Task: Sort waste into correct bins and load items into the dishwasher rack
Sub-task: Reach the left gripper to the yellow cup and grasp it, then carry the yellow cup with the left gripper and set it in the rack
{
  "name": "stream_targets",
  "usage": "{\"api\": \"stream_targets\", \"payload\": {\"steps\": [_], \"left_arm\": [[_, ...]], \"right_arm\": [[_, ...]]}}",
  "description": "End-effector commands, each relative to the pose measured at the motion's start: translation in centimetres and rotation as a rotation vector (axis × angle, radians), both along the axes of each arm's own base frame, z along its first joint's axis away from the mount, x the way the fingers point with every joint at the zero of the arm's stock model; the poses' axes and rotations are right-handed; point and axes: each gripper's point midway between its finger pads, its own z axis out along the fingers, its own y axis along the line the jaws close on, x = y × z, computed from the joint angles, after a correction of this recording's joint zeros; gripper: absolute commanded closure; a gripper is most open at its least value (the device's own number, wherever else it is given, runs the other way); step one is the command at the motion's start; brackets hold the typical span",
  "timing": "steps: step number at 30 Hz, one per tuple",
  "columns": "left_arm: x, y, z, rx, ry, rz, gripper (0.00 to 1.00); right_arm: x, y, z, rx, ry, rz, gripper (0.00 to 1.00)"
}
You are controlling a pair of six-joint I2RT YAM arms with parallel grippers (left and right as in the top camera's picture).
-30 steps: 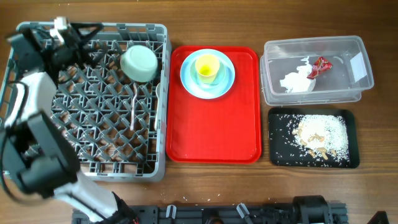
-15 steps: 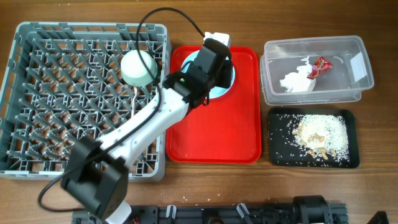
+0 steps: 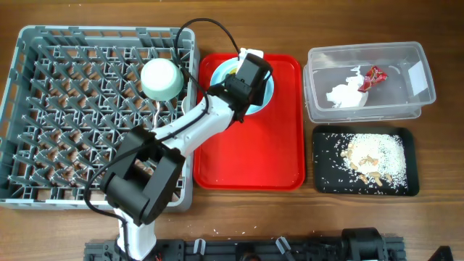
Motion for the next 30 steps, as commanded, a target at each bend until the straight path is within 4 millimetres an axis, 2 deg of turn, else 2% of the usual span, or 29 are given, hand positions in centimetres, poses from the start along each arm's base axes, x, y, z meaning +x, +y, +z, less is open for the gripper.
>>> {"api": "stream_targets", "payload": {"steps": [1,2,4,6,7,9,10,11,12,13,14,16,17,18,20,22,24,25,27,30], "left_arm": [[1.3,2.5,-0.6,0.028,0.004,0.055,0.93],[1.4,2.8,-0.7,0.028,0.005,0.062,0.96],[1.6,3.1,0.1,0.020,-0.006,0.069,0.96],[1.3,3.1,3.1,-0.011,-0.044,0.065,0.96],[0.7,2.9,6.1,-0.055,-0.065,0.044,0.96],[-2.1,2.6,12.6,-0.172,-0.081,-0.015,0.96],[-4.6,3.2,16.6,-0.240,-0.083,-0.044,0.96],[-6.3,3.9,18.9,-0.264,-0.093,-0.062,0.96],[-8.5,5.5,21.2,-0.284,-0.101,-0.049,0.96],[-10.3,7.2,22.4,-0.290,-0.090,-0.044,0.96],[-12.8,9.2,22.7,-0.321,-0.019,-0.056,0.96],[-16.1,11.7,21.6,-0.368,0.139,-0.143,0.96],[-17.2,13.3,20.9,-0.415,0.219,-0.178,0.96],[-17.4,14.9,20.5,-0.514,0.284,-0.202,0.96],[-16.3,17.4,20.5,-0.730,0.333,-0.215,0.96],[-14.0,20.3,19.3,-0.900,0.368,-0.160,0.96],[-11.4,23.0,16.4,-1.019,0.432,-0.072,0.96],[-10.6,23.6,15.5,-1.072,0.454,-0.052,0.96],[-8.2,25.4,12.1,-1.199,0.497,-0.005,0.96],[-7.0,26.8,8.4,-1.246,0.549,0.054,0.96]], "right_arm": [[0.0,-0.2,0.1,-0.005,0.001,-0.014,0.00],[0.0,-0.2,0.1,-0.005,0.001,-0.014,0.00],[0.0,-0.2,0.1,-0.005,0.001,-0.014,0.00],[0.0,-0.2,0.1,-0.004,0.001,-0.014,0.00],[0.0,-0.2,0.1,-0.005,0.001,-0.014,0.00],[0.0,-0.2,0.1,-0.005,0.001,-0.014,0.00],[0.0,-0.2,0.1,-0.005,0.001,-0.014,0.00],[0.0,-0.2,0.1,-0.005,0.001,-0.014,0.00],[0.0,-0.2,0.1,-0.004,0.001,-0.014,0.00],[0.0,-0.2,0.1,-0.005,0.001,-0.014,0.00],[0.0,-0.2,0.1,-0.005,0.001,-0.014,0.00],[0.0,-0.2,0.1,-0.005,0.001,-0.014,0.00],[0.0,-0.2,0.1,-0.005,0.001,-0.014,0.00],[0.0,-0.2,0.1,-0.005,0.001,-0.014,0.00],[0.0,-0.2,0.1,-0.005,0.001,-0.014,0.00],[0.0,-0.2,0.1,-0.005,0.001,-0.014,0.00],[0.0,-0.2,0.1,-0.005,0.001,-0.014,0.00],[0.0,-0.2,0.1,-0.005,0.001,-0.014,0.00],[0.0,-0.2,0.1,-0.005,0.001,-0.014,0.00],[0.0,-0.2,0.1,-0.005,0.001,-0.014,0.00]]}}
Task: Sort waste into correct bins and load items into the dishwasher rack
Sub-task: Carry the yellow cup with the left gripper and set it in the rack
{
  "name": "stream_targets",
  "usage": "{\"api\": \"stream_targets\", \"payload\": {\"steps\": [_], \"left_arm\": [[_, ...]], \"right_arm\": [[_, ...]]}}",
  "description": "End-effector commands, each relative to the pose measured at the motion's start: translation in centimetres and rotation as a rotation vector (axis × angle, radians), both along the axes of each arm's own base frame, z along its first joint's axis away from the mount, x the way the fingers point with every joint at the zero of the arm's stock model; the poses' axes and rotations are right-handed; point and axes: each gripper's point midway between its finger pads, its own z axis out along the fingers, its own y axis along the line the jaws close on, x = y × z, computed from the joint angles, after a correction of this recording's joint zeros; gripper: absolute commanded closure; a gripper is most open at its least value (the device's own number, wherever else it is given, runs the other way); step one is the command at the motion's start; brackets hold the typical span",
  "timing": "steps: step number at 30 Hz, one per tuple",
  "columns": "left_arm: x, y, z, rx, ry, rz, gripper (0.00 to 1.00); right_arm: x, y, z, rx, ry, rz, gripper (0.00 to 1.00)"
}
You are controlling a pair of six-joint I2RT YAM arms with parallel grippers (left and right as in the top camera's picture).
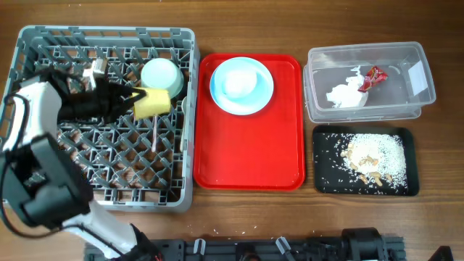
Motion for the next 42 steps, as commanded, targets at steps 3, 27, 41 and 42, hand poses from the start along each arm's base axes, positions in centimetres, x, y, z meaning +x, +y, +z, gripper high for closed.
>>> {"api": "stream_targets", "payload": {"steps": [3,27,41,42], "left_arm": [[1.0,3.1,-3.0,-0.091,0.038,0.088,0.96],[-0.7,2.6,-8.2,0.084,0.219,0.047,0.96],[-1.1,8.4,-6.4,0.363,0.384,0.217,0.01],[-0.8,8.8,-4.6,0.383,0.358,0.227,0.01]], "right_arm": [[-0.1,-0.2,0.1,-0.004,0.001,-0.014,0.00],[0.0,-0.2,0.1,-0.004,0.001,-0.014,0.00],[0.0,-0.2,0.1,-0.004,0.001,-0.014,0.00],[0.0,-0.2,0.1,-0.004,0.001,-0.014,0.00]]}}
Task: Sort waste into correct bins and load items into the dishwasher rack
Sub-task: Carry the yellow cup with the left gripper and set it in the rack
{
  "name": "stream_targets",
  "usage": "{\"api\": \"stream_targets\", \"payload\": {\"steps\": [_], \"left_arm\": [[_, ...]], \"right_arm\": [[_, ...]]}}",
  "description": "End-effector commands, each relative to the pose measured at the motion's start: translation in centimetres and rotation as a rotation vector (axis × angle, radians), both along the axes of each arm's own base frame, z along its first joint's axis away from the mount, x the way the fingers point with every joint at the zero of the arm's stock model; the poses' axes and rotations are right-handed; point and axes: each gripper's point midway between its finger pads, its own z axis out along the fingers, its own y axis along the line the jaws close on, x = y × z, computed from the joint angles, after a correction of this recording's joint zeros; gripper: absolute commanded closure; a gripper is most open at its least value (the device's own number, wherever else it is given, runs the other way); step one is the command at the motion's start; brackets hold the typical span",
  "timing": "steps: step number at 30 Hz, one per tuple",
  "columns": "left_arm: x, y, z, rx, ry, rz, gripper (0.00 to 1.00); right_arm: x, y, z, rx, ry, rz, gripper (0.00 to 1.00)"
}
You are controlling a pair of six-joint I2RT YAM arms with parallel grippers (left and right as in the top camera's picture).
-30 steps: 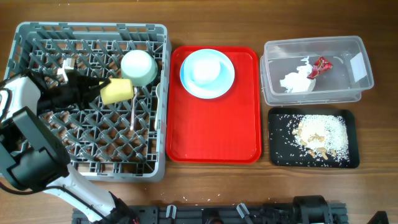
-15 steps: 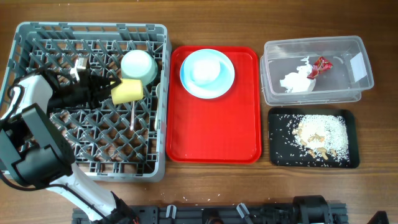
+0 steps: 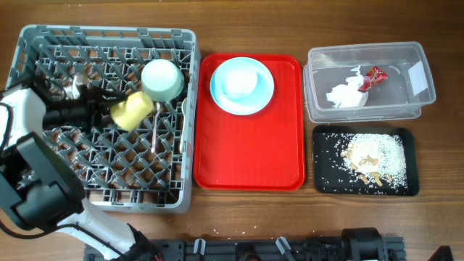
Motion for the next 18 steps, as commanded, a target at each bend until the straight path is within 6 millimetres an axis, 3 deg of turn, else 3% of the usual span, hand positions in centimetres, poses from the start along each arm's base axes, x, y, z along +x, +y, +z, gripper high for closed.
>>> {"api": "stream_targets", "payload": {"steps": [1,3,5,6,7,9,10,11,12,13,15,18], "left_arm": [[-0.1,2.7,3.7,0.231,0.017,0.002,0.00],[0.2,2.9,8.7,0.293,-0.061,0.011,0.00],[-0.2,1.6,13.4,0.348,-0.165,0.013,0.00],[-0.6,0.7,14.9,0.391,-0.211,-0.004,0.00],[-1.0,0.3,15.5,0.458,-0.228,-0.022,0.00],[-1.0,-2.5,16.2,0.488,-0.274,-0.097,0.00],[-0.8,-4.1,16.0,0.471,-0.280,-0.144,0.07],[-0.8,-5.7,15.2,0.478,-0.274,-0.204,0.87],[-0.7,-6.5,14.0,0.507,-0.243,-0.238,0.96],[-0.6,-6.9,12.4,0.549,-0.193,-0.245,0.96],[-0.5,-5.8,7.4,0.713,0.000,-0.164,0.96],[-0.6,-3.6,3.2,0.830,0.146,-0.077,0.96]], "right_arm": [[-0.1,-0.2,0.1,-0.004,0.001,-0.014,0.00],[0.0,-0.2,0.1,-0.005,0.001,-0.014,0.00],[-0.1,-0.2,0.1,-0.004,0.001,-0.014,0.00],[-0.1,-0.2,0.1,-0.004,0.001,-0.014,0.00],[0.0,-0.2,0.1,-0.004,0.001,-0.014,0.00],[0.0,-0.2,0.1,-0.004,0.001,-0.014,0.00],[-0.1,-0.2,0.1,-0.004,0.001,-0.014,0.00],[0.0,-0.2,0.1,-0.004,0.001,-0.014,0.00],[-0.1,-0.2,0.1,-0.004,0.001,-0.014,0.00],[-0.1,-0.2,0.1,-0.004,0.001,-0.014,0.00],[0.0,-0.2,0.1,-0.004,0.001,-0.014,0.00],[-0.1,-0.2,0.1,-0.004,0.001,-0.014,0.00]]}}
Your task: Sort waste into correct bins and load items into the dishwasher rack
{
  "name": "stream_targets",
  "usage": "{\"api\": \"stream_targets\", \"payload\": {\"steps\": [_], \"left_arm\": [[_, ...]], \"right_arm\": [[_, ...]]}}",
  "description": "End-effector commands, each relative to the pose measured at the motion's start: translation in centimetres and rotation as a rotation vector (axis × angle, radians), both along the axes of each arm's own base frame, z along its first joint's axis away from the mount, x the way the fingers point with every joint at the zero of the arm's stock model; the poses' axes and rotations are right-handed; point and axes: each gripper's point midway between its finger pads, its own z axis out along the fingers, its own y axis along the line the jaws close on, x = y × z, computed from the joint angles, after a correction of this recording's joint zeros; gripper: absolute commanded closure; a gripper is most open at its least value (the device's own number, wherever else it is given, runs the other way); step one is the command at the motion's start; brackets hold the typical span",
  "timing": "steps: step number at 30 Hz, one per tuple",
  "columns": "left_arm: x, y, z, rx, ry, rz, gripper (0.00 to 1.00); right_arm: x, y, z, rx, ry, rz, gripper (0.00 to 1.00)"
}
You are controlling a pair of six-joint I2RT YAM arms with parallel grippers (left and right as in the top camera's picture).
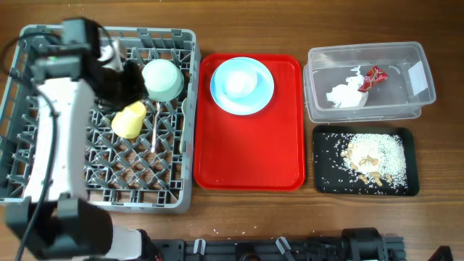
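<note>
A yellow cup (130,120) lies on its side in the grey dishwasher rack (43,156), just below an upturned pale green cup (163,78). My left gripper (122,85) hangs above the rack right behind the yellow cup, open and apart from it. A light blue plate with a small bowl on it (241,85) sits at the back of the red tray (250,156). A clear bin (370,83) holds a red wrapper and white tissue. The black tray (362,161) holds rice and food scraps. The right gripper is out of view.
Cutlery (154,129) lies in the rack beside the yellow cup. My left arm's white link (58,123) stretches over the rack's left half. Wooden table surrounds the rack, tray and bins.
The left gripper has let go of the yellow cup, which now lies in the rack a little lower. The arm has swung round and now reaches in from the rack's back left.
The left gripper was first at the blue plate on the red tray. Then it held the yellow cup over the rack next to the green cup, then slightly further left and lower. Now the cup rests in the rack, free of the gripper.
</note>
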Motion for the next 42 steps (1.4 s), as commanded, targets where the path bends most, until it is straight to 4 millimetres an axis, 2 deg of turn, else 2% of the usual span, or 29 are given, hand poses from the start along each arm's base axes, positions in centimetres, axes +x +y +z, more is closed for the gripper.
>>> {"api": "stream_targets", "payload": {"steps": [1,4,6,11,14,15,16,17,18,19,21,23,24,26,27,28,29,30,31,32,35,37,40,41,42], "left_arm": [[-0.9,4.4,-4.9,0.207,0.157,0.209,0.96],[-0.6,5.6,-6.9,0.274,0.193,0.218,0.96],[-0.5,5.7,-7.1,0.281,0.197,0.219,0.96],[-3.4,6.5,-6.7,0.344,0.297,0.213,0.96],[-4.1,7.7,-4.8,0.412,0.302,0.257,0.96],[-3.9,7.9,-2.6,0.416,0.256,0.290,0.96],[-3.7,7.8,-1.6,0.410,0.230,0.300,0.96],[-3.3,7.0,0.2,0.382,0.167,0.313,0.91],[-2.7,5.8,1.3,0.340,0.117,0.297,0.84],[-1.7,3.1,2.9,0.246,0.027,0.248,0.79],[-0.4,-1.3,4.7,0.145,-0.086,0.142,0.77],[1.4,-7.2,5.7,0.089,-0.202,0.000,0.76],[2.1,-9.8,5.8,0.073,-0.245,-0.059,0.69],[3.4,-16.7,5.6,0.050,-0.360,-0.253,0.65],[3.9,-19.9,5.0,0.067,-0.416,-0.351,0.64],[4.5,-22.1,3.8,0.104,-0.443,-0.394,0.64],[4.8,-23.5,2.6,0.139,-0.454,-0.410,0.64],[5.3,-25.1,0.3,0.202,-0.458,-0.423,0.64],[5.9,-25.6,-1.4,0.256,-0.456,-0.422,0.63],[6.6,-25.9,-4.0,0.333,-0.445,-0.417,0.60],[7.2,-26.6,-10.2,0.383,-0.371,-0.441,0.59],[7.5,-26.9,-13.2,0.398,-0.341,-0.451,0.58],[7.8,-26.6,-16.0,0.420,-0.313,-0.451,0.58],[8.1,-26.3,-16.0,0.431,-0.316,-0.443,0.60],[8.3,-26.0,-16.0,0.436,-0.315,-0.436,0.76]], "right_arm": [[0.0,-0.2,0.1,-0.004,0.000,-0.014,0.00],[0.0,-0.2,0.1,-0.004,0.001,-0.014,0.00],[0.0,-0.2,0.1,-0.004,0.001,-0.014,0.00],[0.0,-0.2,0.1,-0.005,0.001,-0.014,0.00],[0.0,-0.2,0.1,-0.004,0.001,-0.014,0.00],[0.0,-0.2,0.1,-0.004,0.000,-0.014,0.00],[0.0,-0.2,0.1,-0.004,0.001,-0.014,0.00],[0.0,-0.2,0.1,-0.004,0.000,-0.014,0.00],[0.0,-0.2,0.1,-0.004,0.001,-0.014,0.00],[0.0,-0.2,0.1,-0.004,0.001,-0.014,0.00],[0.0,-0.2,0.1,-0.005,0.001,-0.014,0.00],[0.0,-0.2,0.1,-0.004,0.001,-0.014,0.00],[0.0,-0.2,0.1,-0.004,0.001,-0.014,0.00],[0.0,-0.2,0.1,-0.004,0.001,-0.014,0.00],[0.0,-0.2,0.1,-0.004,0.000,-0.014,0.00],[0.0,-0.2,0.1,-0.005,0.001,-0.014,0.00],[0.0,-0.2,0.1,-0.004,0.000,-0.014,0.00],[0.0,-0.2,0.1,-0.004,0.001,-0.014,0.00],[0.0,-0.2,0.1,-0.005,0.001,-0.014,0.00],[0.0,-0.2,0.1,-0.004,0.001,-0.014,0.01],[0.0,-0.2,0.1,-0.004,0.000,-0.014,0.00],[0.0,-0.2,0.1,-0.004,0.001,-0.014,0.00],[0.0,-0.2,0.1,-0.004,0.001,-0.014,0.00],[0.0,-0.2,0.1,-0.005,0.001,-0.014,0.00],[0.0,-0.2,0.1,-0.004,0.000,-0.014,0.00]]}}
